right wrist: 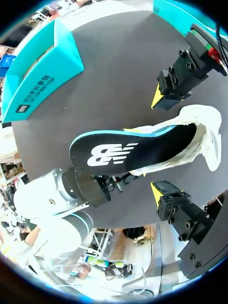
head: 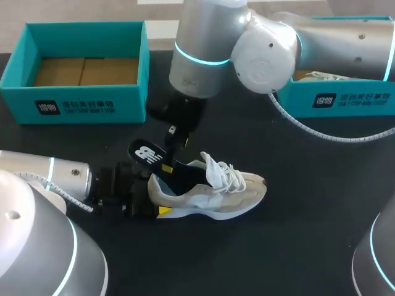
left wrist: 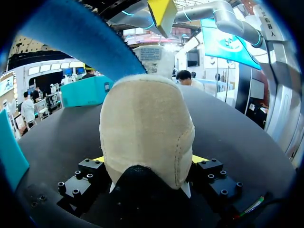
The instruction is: Take the shoe out of the shoebox, open the shoe tongue, remove and reinsert the insole, then place the shoe into the shoebox
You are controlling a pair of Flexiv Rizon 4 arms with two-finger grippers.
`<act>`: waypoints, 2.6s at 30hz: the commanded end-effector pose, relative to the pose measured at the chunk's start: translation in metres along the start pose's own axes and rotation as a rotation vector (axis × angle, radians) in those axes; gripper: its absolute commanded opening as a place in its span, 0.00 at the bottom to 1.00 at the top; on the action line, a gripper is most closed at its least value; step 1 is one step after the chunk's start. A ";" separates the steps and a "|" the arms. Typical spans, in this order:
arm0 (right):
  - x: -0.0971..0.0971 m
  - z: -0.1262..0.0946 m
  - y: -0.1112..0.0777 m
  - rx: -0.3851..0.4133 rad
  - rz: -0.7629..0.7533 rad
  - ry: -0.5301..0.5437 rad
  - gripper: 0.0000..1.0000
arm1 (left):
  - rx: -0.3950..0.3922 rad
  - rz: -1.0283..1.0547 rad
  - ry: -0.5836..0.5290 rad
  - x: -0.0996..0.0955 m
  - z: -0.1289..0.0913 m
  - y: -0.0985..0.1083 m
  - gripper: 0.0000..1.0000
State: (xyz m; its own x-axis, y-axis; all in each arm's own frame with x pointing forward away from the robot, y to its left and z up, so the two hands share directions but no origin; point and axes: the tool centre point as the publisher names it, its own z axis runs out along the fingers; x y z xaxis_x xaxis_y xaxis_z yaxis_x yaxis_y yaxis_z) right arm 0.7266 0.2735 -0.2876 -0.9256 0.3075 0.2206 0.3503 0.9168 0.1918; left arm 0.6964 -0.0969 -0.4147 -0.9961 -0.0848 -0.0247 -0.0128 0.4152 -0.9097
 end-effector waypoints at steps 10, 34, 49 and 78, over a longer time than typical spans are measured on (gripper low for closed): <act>0.008 -0.012 0.007 -0.327 0.026 0.168 1.00 | -0.002 0.000 -0.002 0.001 0.002 0.001 0.00; 0.007 0.009 0.018 -0.412 -0.026 0.459 0.87 | -0.002 0.000 -0.002 0.001 0.002 0.001 0.00; 0.009 0.026 0.028 -0.412 -0.103 0.553 0.61 | -0.002 0.000 -0.002 0.001 0.002 0.001 0.00; 0.024 -0.009 0.040 -0.473 -0.109 0.533 0.00 | -0.002 0.000 -0.002 0.001 0.002 0.001 0.00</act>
State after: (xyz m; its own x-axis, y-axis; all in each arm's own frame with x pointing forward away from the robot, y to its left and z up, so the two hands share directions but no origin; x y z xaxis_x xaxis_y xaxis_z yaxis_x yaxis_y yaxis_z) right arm 0.7281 0.3243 -0.2805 -0.7810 -0.0933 0.6175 0.3854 0.7060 0.5941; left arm 0.6964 -0.0970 -0.4147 -0.9961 -0.0847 -0.0247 -0.0127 0.4151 -0.9097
